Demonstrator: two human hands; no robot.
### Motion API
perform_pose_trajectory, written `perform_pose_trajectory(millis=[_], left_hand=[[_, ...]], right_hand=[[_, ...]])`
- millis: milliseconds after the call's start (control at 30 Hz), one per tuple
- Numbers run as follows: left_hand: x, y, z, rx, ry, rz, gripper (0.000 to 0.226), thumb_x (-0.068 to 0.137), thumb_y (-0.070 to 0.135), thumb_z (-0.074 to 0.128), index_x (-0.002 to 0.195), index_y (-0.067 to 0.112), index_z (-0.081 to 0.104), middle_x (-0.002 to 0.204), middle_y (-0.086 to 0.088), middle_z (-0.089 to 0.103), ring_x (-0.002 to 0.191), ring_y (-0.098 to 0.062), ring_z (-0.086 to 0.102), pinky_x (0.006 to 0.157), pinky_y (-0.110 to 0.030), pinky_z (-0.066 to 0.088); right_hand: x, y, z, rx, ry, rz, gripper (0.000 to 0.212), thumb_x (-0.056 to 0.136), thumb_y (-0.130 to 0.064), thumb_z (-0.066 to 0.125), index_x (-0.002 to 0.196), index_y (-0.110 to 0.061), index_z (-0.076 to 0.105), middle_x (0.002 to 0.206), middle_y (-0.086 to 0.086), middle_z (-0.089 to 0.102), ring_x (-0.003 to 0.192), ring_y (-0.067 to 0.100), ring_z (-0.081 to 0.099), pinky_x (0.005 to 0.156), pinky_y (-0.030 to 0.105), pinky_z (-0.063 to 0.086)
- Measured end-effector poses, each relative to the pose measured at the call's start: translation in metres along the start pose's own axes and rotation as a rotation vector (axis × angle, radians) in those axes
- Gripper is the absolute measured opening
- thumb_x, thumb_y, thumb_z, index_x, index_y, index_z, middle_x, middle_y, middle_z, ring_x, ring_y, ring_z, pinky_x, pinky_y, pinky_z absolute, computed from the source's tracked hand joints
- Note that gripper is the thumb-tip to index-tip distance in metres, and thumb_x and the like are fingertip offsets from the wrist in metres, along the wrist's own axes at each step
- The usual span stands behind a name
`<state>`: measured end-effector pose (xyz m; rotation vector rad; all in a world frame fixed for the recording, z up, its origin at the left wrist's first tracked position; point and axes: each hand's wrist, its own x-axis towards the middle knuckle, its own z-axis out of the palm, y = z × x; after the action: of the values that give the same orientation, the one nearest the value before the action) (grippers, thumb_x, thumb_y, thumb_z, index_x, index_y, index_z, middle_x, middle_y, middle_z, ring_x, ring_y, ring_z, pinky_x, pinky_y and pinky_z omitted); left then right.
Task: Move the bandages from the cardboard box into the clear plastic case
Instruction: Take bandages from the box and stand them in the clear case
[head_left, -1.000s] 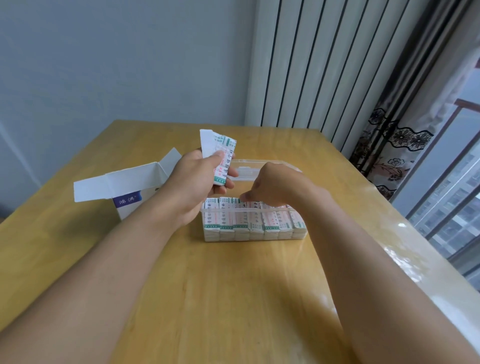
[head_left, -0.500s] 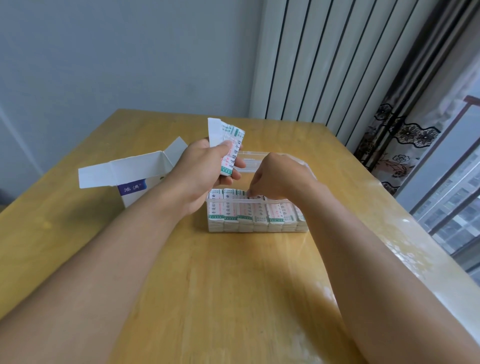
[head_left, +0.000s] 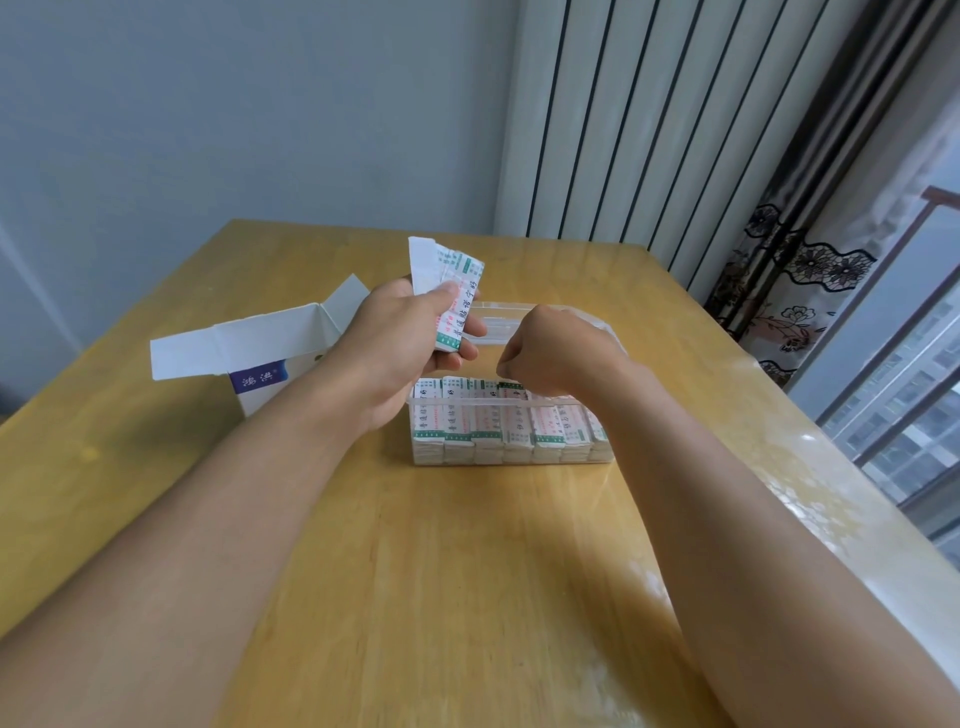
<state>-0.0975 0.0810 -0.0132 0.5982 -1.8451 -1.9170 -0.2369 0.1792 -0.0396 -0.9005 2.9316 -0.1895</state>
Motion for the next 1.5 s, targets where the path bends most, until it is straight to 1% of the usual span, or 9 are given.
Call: perform_pose_trajectory(millis=[167,567,800,1000,1233,1300,1367,1433,1500], left_hand=[[-0.001,0.001,0.001,-0.011,0.003,-0.001,0.028,0.108,0.023,0.047,0.129,0.009,0.059,0.086,-0.008,0.073,0.067,-0.014,0.065,0.063,-0.028,0.052],[-0.003,0.002,0.000,-0.028,-0.004,-0.010,0.019,0.108,0.022,0.047,0.117,0.014,0.061,0.087,-0.009,0.073,0.069,-0.015,0.065,0.064,-0.028,0.053],[-0.004,0.003,0.000,-0.016,-0.003,-0.007,0.017,0.108,0.022,0.047,0.106,0.017,0.063,0.088,-0.009,0.073,0.070,-0.016,0.065,0.066,-0.029,0.052],[-0.005,0.004,0.000,-0.019,-0.004,-0.006,0.018,0.108,0.021,0.047,0.104,0.017,0.063,0.087,-0.009,0.073,0.070,-0.016,0.064,0.066,-0.029,0.052],[-0.005,0.004,0.000,-0.017,-0.008,-0.008,0.018,0.108,0.021,0.047,0.111,0.013,0.063,0.088,-0.010,0.075,0.069,-0.017,0.066,0.065,-0.030,0.052],[-0.005,0.005,0.000,-0.011,-0.019,-0.011,0.016,0.107,0.020,0.048,0.113,0.014,0.062,0.090,-0.009,0.076,0.071,-0.017,0.068,0.066,-0.030,0.053],[-0.007,0.006,0.000,0.008,-0.043,-0.016,0.016,0.107,0.018,0.048,0.116,0.014,0.061,0.091,-0.008,0.076,0.073,-0.017,0.069,0.067,-0.030,0.054],[-0.008,0.007,0.001,0.018,-0.070,-0.016,0.017,0.107,0.019,0.048,0.116,0.013,0.062,0.090,-0.006,0.076,0.072,-0.016,0.069,0.067,-0.029,0.053],[-0.009,0.008,0.001,0.010,-0.102,-0.013,0.018,0.107,0.020,0.048,0.116,0.013,0.063,0.089,-0.007,0.076,0.072,-0.016,0.069,0.064,-0.028,0.053]], right_hand=[[0.001,-0.001,-0.002,0.053,-0.080,-0.032,0.014,0.089,-0.028,0.067,0.101,-0.025,0.074,0.090,-0.004,0.074,0.082,0.020,0.070,0.080,0.040,0.061],[-0.006,0.005,-0.013,0.021,-0.165,-0.061,0.015,0.093,-0.029,0.065,0.103,-0.030,0.078,0.094,-0.009,0.072,0.088,0.018,0.067,0.088,0.040,0.059],[-0.016,0.004,-0.020,0.017,-0.201,-0.120,0.023,0.086,-0.047,0.074,0.108,-0.039,0.076,0.082,-0.019,0.058,0.081,0.011,0.058,0.075,0.030,0.051],[-0.020,0.005,-0.024,0.033,-0.209,-0.141,0.027,0.087,-0.039,0.076,0.114,-0.038,0.075,0.082,-0.017,0.055,0.073,0.006,0.052,0.067,0.027,0.043],[-0.027,0.007,-0.037,0.064,-0.155,-0.145,0.032,0.092,-0.033,0.072,0.124,-0.036,0.069,0.129,-0.004,0.063,0.098,0.018,0.058,0.080,0.031,0.044],[-0.029,0.010,-0.048,0.197,-0.021,-0.174,0.024,0.098,-0.028,0.064,0.120,-0.030,0.071,0.120,-0.003,0.069,0.086,0.011,0.062,0.076,0.028,0.046],[-0.034,0.010,-0.059,0.444,0.099,-0.216,0.024,0.100,-0.035,0.060,0.118,-0.026,0.072,0.097,-0.004,0.074,0.070,0.005,0.060,0.065,0.023,0.047],[-0.042,0.007,-0.068,0.650,0.111,-0.265,0.025,0.096,-0.042,0.064,0.113,-0.028,0.075,0.086,-0.006,0.074,0.067,0.005,0.061,0.056,0.020,0.046],[-0.046,0.002,-0.069,0.698,0.128,-0.303,0.012,0.090,-0.039,0.073,0.097,-0.031,0.078,0.079,-0.005,0.074,0.064,0.005,0.057,0.053,0.021,0.043]])
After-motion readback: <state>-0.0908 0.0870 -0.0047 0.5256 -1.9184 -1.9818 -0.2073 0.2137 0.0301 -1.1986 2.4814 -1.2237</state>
